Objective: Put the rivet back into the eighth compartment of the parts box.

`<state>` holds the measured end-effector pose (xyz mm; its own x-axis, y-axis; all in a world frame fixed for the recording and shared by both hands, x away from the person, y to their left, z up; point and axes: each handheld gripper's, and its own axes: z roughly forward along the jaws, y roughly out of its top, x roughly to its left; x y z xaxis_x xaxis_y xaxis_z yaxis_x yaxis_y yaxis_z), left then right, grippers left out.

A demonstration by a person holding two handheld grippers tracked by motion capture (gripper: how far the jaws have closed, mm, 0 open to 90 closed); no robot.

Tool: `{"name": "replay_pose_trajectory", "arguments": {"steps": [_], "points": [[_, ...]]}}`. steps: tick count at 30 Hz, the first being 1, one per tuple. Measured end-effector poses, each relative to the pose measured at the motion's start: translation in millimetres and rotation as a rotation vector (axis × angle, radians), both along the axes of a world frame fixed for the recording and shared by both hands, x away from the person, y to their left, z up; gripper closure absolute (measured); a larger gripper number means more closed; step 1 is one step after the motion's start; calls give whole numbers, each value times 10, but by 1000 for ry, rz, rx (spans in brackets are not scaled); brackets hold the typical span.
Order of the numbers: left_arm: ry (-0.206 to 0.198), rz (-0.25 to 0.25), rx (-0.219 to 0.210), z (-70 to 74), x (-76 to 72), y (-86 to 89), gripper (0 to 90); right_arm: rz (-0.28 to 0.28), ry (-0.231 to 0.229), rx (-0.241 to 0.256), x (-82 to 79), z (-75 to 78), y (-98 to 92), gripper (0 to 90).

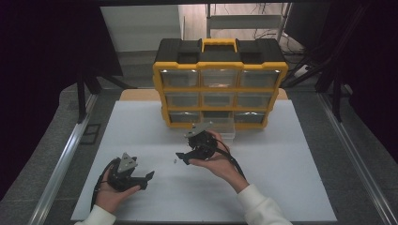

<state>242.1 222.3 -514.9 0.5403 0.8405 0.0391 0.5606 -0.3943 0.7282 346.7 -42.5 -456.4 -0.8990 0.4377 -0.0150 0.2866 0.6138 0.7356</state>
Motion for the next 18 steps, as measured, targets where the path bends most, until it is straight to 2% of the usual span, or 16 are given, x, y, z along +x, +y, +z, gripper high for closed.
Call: {"name": "replay_pose_trajectory", "arguments": {"steps": [10,18], "points": [[-1,-1,0,4,-1,3,153,16,39,-48,0,-175,112,245],[-1,-1,0,4,-2,5,153,26,54,-72,9,-271,176,244]]}}
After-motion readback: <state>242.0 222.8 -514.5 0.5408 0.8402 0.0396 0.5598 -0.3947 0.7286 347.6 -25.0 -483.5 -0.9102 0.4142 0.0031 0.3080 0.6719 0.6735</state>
